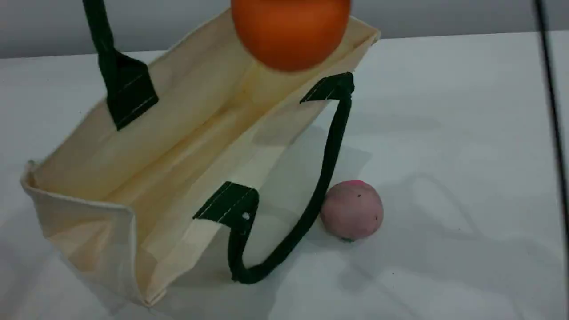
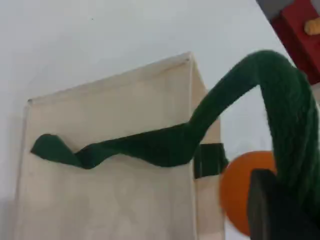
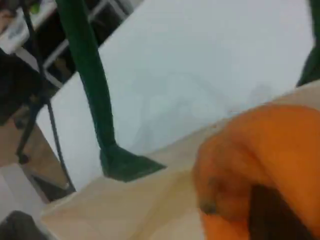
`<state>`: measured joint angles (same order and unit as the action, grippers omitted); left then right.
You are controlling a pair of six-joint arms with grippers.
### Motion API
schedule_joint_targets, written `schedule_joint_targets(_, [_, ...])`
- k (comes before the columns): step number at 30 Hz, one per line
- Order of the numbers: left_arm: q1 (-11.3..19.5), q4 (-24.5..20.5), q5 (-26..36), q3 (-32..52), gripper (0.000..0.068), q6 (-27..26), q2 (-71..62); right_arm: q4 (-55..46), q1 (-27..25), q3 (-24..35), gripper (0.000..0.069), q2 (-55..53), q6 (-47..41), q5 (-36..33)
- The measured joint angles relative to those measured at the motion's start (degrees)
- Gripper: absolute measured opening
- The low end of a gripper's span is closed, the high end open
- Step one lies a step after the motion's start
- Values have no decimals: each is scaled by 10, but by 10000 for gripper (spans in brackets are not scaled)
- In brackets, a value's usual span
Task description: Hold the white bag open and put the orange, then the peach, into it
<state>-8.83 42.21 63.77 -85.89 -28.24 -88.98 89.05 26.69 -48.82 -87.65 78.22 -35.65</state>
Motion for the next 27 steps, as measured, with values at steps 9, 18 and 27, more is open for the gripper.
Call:
schedule_joint_targets(9, [0,4,5,0,69,0,0,109,55,-2,24,-81,94,33])
schedule_joint_targets(18, [0,30,14,0,69,-14,0,110,54,-57,37,-161,118,21])
schedule_joint_targets(27, [0,30,17,0,69,-15,0,111,100,-100,72,-224,117,36])
